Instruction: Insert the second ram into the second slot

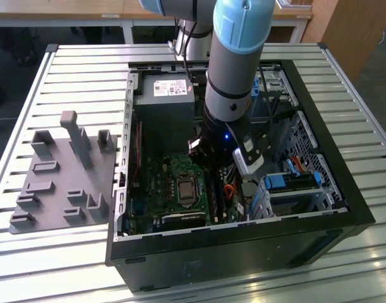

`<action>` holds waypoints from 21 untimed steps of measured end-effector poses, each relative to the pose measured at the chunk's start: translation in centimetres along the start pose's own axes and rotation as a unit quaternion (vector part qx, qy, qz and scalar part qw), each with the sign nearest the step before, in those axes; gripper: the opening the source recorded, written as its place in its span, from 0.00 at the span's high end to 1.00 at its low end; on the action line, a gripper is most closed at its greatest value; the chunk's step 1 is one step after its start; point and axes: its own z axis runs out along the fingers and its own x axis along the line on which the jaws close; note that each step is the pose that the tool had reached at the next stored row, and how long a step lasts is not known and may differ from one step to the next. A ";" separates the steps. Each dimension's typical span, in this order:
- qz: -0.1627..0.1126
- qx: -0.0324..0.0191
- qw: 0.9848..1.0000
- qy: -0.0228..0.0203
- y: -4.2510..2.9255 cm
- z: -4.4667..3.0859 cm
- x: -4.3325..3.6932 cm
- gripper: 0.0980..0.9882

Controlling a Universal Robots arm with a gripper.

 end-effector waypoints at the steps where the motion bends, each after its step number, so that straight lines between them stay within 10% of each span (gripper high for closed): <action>1: 0.000 0.000 1.000 0.000 0.00 0.00 0.00 0.96; 10: -0.003 0.000 1.000 0.000 0.00 0.08 0.03 0.96; 21: -0.004 -0.015 1.000 0.000 -0.05 -0.11 0.04 0.96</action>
